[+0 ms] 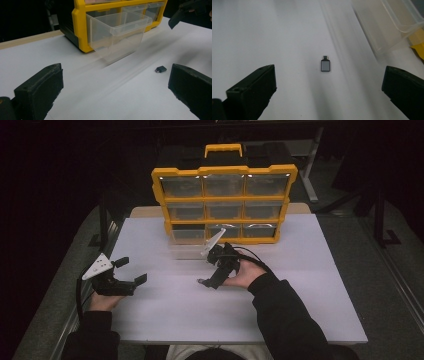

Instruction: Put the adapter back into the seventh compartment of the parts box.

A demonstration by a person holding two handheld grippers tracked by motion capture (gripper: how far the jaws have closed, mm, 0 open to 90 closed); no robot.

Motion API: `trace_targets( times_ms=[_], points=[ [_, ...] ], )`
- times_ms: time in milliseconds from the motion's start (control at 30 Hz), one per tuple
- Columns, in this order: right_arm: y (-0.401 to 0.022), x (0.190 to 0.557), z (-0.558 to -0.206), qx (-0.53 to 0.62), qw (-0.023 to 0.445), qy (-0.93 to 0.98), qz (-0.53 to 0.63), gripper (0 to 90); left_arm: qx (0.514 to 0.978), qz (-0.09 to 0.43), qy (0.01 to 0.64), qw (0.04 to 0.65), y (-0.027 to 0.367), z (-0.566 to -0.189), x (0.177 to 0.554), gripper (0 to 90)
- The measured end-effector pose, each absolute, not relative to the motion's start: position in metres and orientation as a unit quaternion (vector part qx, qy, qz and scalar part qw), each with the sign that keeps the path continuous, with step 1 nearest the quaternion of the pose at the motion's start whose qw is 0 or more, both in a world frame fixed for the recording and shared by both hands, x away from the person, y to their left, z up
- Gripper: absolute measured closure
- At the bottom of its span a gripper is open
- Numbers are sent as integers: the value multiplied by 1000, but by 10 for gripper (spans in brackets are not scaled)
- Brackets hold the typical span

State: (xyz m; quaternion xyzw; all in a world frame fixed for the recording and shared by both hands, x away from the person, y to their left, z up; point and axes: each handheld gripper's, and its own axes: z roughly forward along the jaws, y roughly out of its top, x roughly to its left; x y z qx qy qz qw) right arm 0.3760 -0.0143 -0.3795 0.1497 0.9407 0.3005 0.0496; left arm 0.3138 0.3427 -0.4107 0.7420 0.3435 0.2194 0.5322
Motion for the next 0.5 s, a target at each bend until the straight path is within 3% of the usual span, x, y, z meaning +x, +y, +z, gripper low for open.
trace_targets(
  times_ms=[500],
  points=[
    [4,379,-398,139,29,948,286,0,747,214,343,528,342,-412,315,0]
  ],
)
